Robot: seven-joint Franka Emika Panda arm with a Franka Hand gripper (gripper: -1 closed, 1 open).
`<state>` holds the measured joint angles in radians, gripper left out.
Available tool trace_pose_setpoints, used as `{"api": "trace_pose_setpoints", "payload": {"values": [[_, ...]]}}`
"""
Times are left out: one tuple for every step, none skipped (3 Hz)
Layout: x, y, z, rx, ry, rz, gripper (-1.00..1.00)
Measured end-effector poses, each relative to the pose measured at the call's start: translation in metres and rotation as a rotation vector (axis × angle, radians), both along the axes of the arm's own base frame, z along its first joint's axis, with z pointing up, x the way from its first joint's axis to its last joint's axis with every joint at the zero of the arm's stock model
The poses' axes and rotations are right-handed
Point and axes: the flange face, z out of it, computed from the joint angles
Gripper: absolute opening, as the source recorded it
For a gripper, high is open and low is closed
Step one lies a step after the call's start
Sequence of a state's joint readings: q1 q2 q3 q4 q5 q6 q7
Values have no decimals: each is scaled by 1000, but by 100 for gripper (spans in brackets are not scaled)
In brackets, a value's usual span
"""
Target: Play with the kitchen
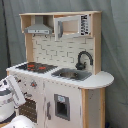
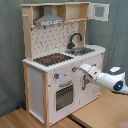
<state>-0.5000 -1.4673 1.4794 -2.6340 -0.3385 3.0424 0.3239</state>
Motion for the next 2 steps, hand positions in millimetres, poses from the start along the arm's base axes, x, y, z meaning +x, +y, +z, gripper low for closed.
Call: {"api": "trace_pose_setpoints", "payload": {"values": [[-18, 44, 8, -32, -17, 69, 100], [-31, 76, 18, -33, -46, 93, 100]]}}
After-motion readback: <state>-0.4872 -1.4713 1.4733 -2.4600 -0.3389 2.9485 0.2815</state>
